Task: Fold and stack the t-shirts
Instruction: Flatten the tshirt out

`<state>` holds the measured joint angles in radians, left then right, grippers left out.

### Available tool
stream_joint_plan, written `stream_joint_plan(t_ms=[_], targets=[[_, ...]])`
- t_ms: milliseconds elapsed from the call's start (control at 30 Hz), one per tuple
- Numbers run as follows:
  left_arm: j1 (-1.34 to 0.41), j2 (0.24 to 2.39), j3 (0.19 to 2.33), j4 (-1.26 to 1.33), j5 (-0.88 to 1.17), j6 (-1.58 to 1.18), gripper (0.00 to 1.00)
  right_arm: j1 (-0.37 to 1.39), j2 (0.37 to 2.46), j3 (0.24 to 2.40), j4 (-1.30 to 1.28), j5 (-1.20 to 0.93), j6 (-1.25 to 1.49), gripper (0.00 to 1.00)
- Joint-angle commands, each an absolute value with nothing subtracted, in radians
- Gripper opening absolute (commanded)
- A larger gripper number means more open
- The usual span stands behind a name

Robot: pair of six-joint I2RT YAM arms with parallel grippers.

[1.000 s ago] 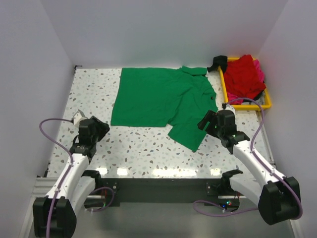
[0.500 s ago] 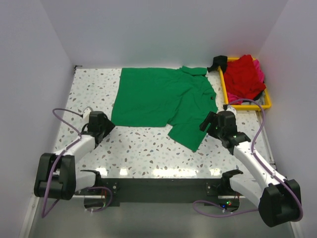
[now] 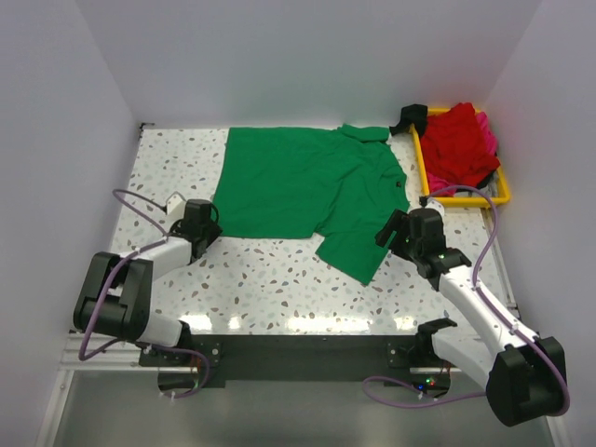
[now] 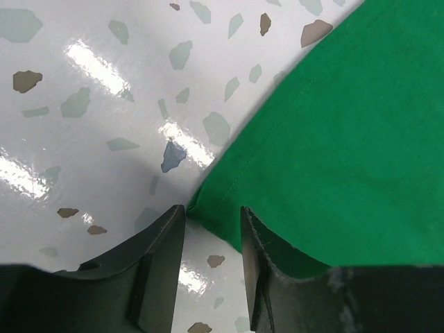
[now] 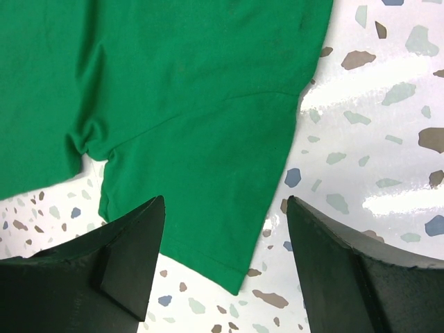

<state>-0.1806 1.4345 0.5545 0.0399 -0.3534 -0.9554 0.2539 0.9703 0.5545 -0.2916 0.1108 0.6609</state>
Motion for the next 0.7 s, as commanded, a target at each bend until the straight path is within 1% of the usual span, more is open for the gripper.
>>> stream_joint_plan(t_ms=[0,67,100,167,200,300,367,667], targets=[[-0.190,1.482,0.595,0.066,-0.425,-0.977,0.42,0.249,0.959,0.548,-0.275,0.121,0.646,0.74],[-0.190,1.509,0.607,0.061,-0.431,-0.977,0.36,0.249,0.959,0.546,-0.275,0.124,0.644,0.74],[-0.190,1.516,0.610,0.060,-0.433,-0.974,0.28,0.250,0.962,0.549,-0.276,0.124,0.643,0.74],[-0.192,1.520,0.615,0.051,-0.442,-0.974,0.20,0.249,0.965,0.549,-0.281,0.126,0.635,0.74],[-0.192,1.520,0.617,0.045,-0.448,-0.976,0.13,0.250,0.971,0.555,-0.285,0.126,0.632,0.74],[-0.186,1.506,0.630,0.002,-0.477,-0.979,0.03,0.250,1.002,0.566,-0.299,0.129,0.626,0.73],[-0.178,1.483,0.629,-0.039,-0.503,-0.977,0.00,0.249,1.034,0.574,-0.308,0.127,0.624,0.72],[-0.081,1.315,0.529,-0.101,-0.544,-0.983,0.00,0.252,1.130,0.568,-0.275,0.071,0.630,0.65]])
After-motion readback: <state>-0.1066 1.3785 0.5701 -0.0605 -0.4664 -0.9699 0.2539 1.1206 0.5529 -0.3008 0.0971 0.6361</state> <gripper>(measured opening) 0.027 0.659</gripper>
